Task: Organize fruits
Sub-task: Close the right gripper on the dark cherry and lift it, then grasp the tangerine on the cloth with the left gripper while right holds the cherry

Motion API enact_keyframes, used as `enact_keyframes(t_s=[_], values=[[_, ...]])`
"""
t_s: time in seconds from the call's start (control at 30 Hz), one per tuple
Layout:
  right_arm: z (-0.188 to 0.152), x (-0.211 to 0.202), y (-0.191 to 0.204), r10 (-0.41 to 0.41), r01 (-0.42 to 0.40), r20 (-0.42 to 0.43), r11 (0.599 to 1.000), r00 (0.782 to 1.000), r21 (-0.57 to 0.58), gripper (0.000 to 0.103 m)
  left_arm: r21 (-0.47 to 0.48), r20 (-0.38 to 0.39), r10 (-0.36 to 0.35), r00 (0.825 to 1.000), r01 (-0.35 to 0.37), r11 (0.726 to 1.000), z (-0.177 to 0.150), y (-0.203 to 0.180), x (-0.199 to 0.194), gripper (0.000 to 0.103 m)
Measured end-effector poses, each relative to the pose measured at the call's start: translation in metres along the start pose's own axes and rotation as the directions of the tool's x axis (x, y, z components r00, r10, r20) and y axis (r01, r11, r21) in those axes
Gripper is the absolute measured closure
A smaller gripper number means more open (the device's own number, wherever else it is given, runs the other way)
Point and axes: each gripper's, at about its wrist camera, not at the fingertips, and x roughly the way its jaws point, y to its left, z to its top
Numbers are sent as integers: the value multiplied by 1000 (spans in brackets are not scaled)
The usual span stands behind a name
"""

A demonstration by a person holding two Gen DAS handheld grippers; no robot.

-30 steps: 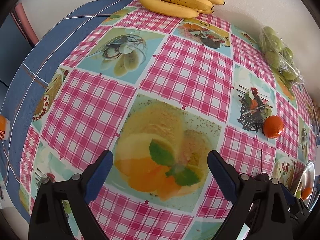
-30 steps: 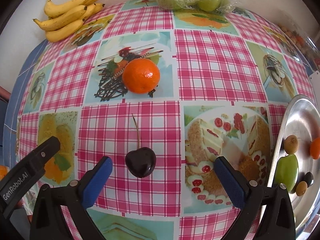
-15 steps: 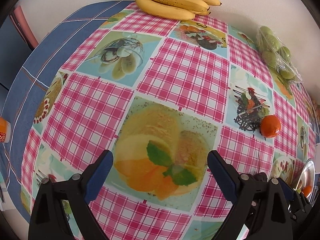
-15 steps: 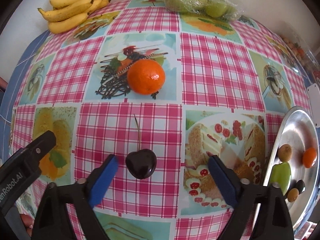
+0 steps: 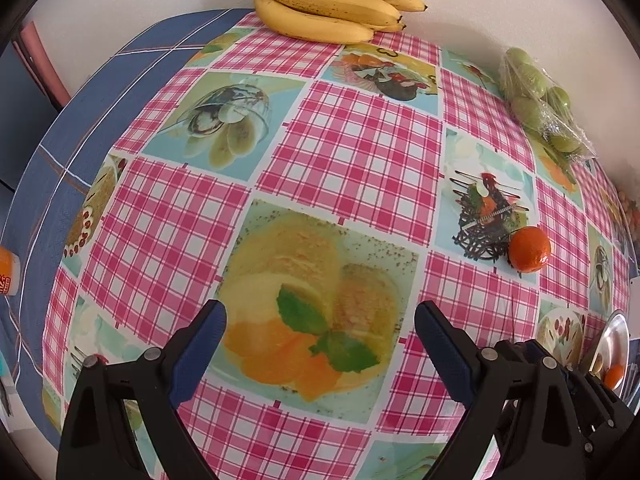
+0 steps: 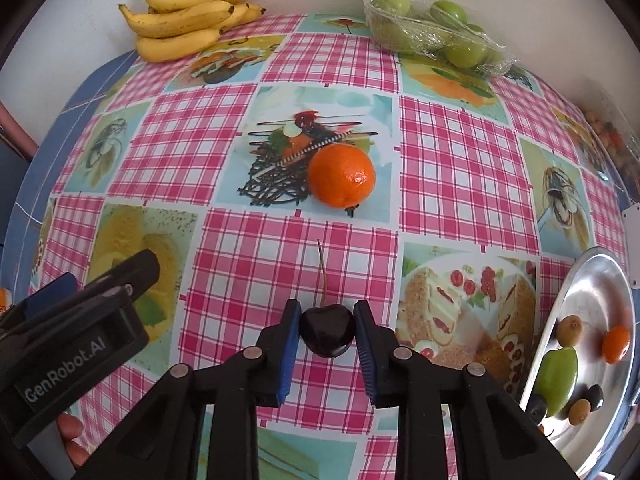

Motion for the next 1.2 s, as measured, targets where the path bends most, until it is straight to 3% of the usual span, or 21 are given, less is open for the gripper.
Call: enact_keyframes(t_s=[0.4,0.6,0.83,0.9,0.97,1.1,1.2], values=[[2,-26,-59,50,-58,63,990,997,131,74,82,46,-92,995,88,993,5,-37,-7,8],[3,-29,-88,89,-103,80,977,993,186,74,188,51,-180,982,167,968,19,-76,-14,8],[8,-23,-108,122,-138,82,963,989,232,74,276,41,-210,977,191,942,27,-119,-12,9],[9,-21,-113,124,-141,84,960,989,244,74,275,26,-227,974,211,938,30,-126,-7,14],[9,-19,-118,123,-141,84,957,989,254,74,284,13,-227,974,214,935,32,-131,-2,27],[10,-16,-124,147,-165,84,948,986,271,74,267,-14,-222,975,218,939,35,-136,11,31],[10,-14,-126,152,-170,85,945,985,278,74,265,-28,-230,973,229,937,36,-136,16,48]])
